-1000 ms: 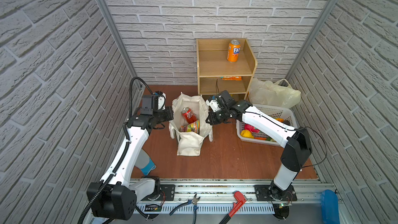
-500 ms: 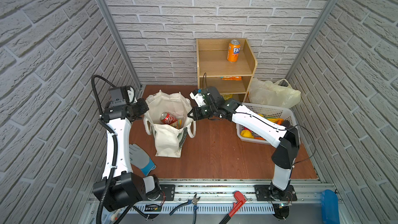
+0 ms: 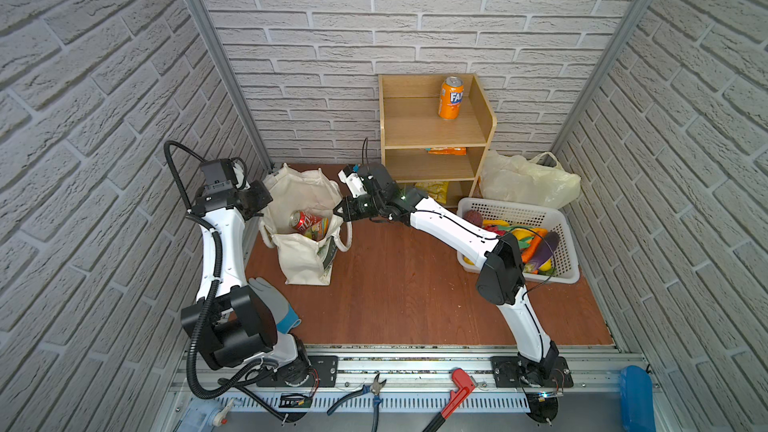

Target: Place the mixed food into the grocery bags and tie them

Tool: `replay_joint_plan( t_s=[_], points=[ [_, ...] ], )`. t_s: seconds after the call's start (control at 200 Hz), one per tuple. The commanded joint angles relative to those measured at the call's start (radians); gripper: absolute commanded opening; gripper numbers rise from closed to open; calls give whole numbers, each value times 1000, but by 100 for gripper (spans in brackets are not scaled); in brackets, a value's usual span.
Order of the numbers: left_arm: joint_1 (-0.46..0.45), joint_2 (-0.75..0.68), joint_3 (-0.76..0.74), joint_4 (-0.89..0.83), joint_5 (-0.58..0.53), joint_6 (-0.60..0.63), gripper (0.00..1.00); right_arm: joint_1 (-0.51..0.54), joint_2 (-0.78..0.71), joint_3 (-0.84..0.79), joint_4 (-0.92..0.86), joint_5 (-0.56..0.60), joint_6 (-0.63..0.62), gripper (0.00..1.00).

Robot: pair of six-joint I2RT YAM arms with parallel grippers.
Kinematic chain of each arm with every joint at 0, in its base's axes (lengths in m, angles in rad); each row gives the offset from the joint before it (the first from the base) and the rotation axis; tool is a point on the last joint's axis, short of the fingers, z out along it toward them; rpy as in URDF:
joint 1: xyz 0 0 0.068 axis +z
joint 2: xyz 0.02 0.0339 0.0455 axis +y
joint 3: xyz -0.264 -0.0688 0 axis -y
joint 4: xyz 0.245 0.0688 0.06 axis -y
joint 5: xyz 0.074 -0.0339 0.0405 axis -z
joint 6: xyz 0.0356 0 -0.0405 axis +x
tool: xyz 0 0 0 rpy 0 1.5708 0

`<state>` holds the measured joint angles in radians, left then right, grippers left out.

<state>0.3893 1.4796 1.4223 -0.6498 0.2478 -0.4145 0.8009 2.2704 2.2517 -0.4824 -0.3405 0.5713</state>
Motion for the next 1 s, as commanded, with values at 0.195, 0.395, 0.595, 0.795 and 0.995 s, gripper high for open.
replay_joint_plan(
  t_s=[0.195, 0.395, 0.595, 0.795, 0.995],
  points=[
    [42, -2, 0, 126, 4, 11, 11, 1, -53, 41, 71, -7, 0, 48],
    [52, -50, 0, 114, 14, 10, 53, -5, -196, -115, 69, 33, -42, 70],
    [56, -112, -5, 125, 42, -26, 70, -43, -412, -324, 104, 65, -63, 77],
    [55, -183, -18, 137, 110, -84, 82, -112, -611, -510, 113, 81, -56, 77],
    [31, -292, -88, 160, 201, -155, 93, -258, -803, -693, 83, 71, -46, 76]
  ],
)
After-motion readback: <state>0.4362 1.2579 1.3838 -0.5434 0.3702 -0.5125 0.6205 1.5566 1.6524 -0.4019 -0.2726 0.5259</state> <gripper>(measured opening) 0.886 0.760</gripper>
